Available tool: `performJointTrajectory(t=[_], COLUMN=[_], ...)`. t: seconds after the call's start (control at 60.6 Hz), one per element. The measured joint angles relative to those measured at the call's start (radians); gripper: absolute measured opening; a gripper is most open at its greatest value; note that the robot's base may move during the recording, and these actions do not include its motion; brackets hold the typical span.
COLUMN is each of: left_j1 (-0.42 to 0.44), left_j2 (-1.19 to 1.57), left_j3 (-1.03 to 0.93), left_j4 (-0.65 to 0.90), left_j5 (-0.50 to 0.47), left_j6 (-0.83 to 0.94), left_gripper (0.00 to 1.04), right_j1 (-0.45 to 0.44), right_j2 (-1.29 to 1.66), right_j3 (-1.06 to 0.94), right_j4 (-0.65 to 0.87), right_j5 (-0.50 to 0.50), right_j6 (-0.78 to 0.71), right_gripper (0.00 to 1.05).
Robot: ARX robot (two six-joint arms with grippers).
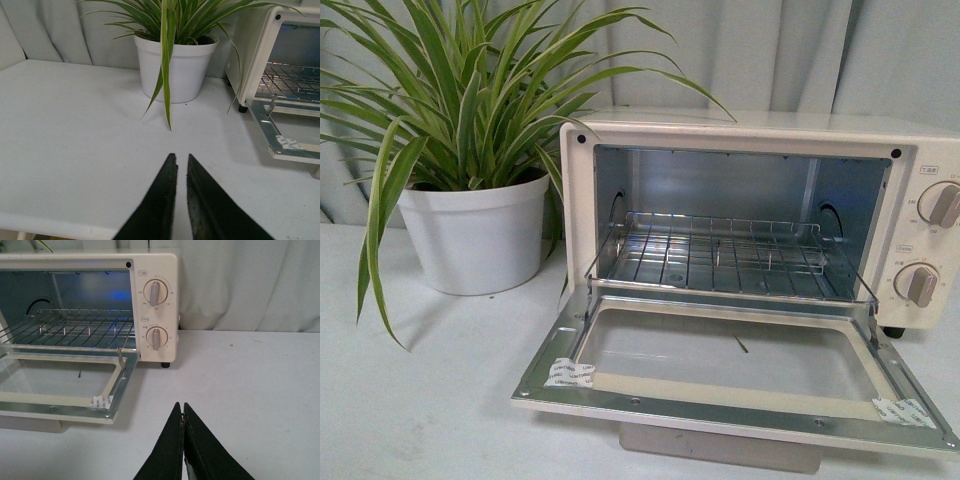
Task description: Open oven
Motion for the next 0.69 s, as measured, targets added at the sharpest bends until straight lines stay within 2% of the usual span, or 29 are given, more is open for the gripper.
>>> performJointTrajectory(t=[0.099, 0.248, 0.347, 0.38, 0.413, 0.479, 0.694], left_j1=[0.000, 0.000, 0.000, 0.000, 0.000, 0.000, 0.000], left_j2=[0.000, 0.000, 0.000, 0.000, 0.000, 0.000, 0.000], left_j3=[0.000, 0.000, 0.000, 0.000, 0.000, 0.000, 0.000], left_j4=[0.000, 0.000, 0.000, 0.000, 0.000, 0.000, 0.000], left_j5=[0.000, 0.000, 0.000, 0.000, 0.000, 0.000, 0.000], left_j6=[0.000, 0.000, 0.000, 0.000, 0.002, 0.002, 0.002], left_gripper=[0.35, 0.64, 0.93, 0.99, 0.99, 0.98, 0.98], right_j1=[0.000, 0.000, 0.000, 0.000, 0.000, 0.000, 0.000], right_j2=[0.000, 0.000, 0.000, 0.000, 0.000, 0.000, 0.000], right_j3=[0.000, 0.000, 0.000, 0.000, 0.000, 0.000, 0.000], right_j4=[0.000, 0.000, 0.000, 0.000, 0.000, 0.000, 0.000], right_j5=[0.000, 0.000, 0.000, 0.000, 0.000, 0.000, 0.000], right_j6=[0.000, 0.000, 0.000, 0.000, 0.000, 0.000, 0.000], right_gripper=[0.29, 0.57, 0.86, 0.93, 0.97, 0.95, 0.95])
